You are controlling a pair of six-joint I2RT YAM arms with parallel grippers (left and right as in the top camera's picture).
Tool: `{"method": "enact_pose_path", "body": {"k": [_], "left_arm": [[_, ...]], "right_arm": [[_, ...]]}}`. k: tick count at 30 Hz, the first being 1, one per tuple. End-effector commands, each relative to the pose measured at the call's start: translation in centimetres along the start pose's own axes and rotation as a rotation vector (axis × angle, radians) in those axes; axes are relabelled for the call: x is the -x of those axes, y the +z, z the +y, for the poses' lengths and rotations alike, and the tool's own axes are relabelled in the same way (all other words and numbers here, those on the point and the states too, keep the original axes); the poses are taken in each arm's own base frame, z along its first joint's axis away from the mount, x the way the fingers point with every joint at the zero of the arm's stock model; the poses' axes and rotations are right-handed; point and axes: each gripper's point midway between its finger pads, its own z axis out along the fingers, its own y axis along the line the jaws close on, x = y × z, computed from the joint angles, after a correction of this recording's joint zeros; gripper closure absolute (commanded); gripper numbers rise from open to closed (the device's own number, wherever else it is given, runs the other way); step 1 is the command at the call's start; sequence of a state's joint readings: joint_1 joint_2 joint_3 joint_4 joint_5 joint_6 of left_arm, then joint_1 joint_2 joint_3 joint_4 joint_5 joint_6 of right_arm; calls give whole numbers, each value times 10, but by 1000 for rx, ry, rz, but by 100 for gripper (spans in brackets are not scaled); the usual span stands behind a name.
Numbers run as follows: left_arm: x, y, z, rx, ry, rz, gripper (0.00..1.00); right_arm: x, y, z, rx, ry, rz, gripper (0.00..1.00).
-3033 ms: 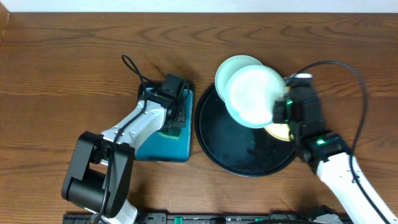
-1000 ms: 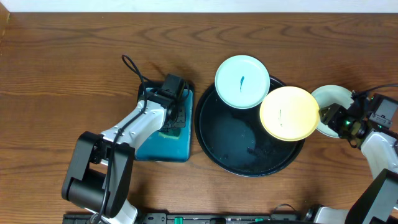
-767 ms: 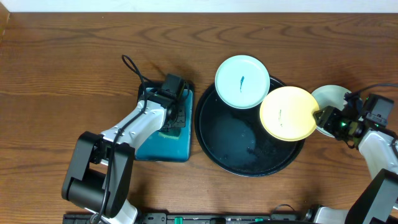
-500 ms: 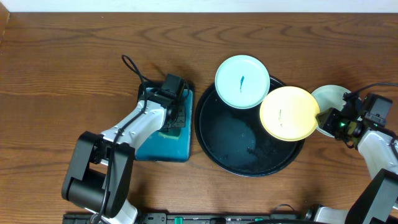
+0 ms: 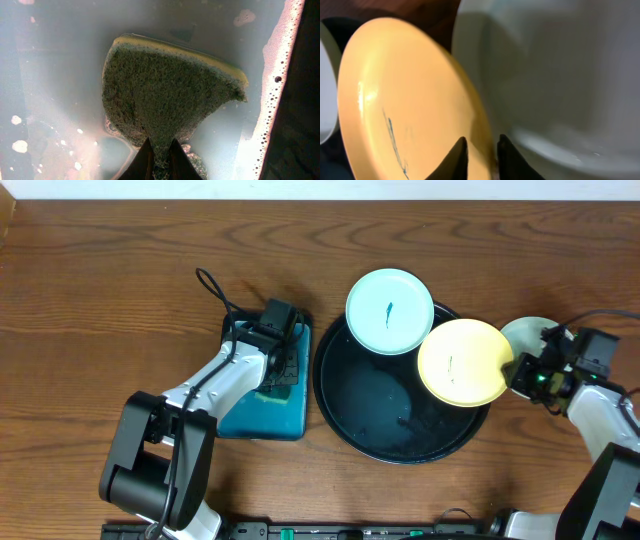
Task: Clean dirty plates on tray and stack at the side
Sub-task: 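Move the white plate right and set it on the table, then grasp the yellow plate's rim with the right gripper and pull it center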
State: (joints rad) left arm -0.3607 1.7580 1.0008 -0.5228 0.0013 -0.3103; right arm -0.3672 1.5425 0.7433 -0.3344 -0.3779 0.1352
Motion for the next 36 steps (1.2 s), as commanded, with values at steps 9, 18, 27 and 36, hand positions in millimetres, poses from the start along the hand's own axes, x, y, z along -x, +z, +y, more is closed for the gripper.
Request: {"method": "enact_pose_path", "body": {"k": [9, 18, 27, 36], "left_arm": [[-25, 19, 7, 18, -5, 91, 92], [-24, 19, 7, 18, -5, 90, 93], [-24, 18, 7, 17, -8, 87, 93], [-1, -24, 0, -37, -10, -49, 93]], "right_arm": [[-8, 5, 3, -1, -9, 26, 99], [-29, -3, 40, 207, -9, 115, 99], [-72, 4, 69, 203, -164, 267, 99], [-97, 21, 88, 34, -393, 295, 99]]}}
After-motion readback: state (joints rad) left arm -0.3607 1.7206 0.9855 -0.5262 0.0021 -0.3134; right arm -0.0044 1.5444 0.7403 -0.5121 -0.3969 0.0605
